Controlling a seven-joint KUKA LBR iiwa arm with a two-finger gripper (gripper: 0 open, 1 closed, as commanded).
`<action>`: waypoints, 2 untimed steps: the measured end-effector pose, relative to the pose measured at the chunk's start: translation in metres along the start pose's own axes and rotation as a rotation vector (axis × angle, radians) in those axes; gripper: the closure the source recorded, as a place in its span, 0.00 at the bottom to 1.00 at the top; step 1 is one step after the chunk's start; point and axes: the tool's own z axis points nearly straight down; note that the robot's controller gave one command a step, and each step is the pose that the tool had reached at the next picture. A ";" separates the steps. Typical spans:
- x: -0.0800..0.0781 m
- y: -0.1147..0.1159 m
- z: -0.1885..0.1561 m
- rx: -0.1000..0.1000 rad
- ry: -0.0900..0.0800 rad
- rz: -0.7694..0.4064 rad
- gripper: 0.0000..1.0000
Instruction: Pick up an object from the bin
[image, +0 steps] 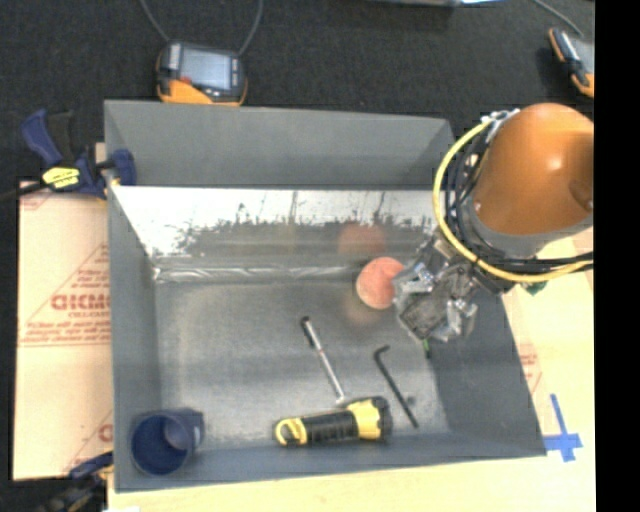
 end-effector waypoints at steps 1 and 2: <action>0.010 0.000 0.035 0.003 0.000 -0.348 1.00; 0.044 0.006 0.103 0.007 -0.004 -0.492 1.00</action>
Offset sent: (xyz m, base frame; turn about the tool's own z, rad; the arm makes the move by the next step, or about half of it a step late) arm -0.0422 -0.0255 -0.1059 -0.4883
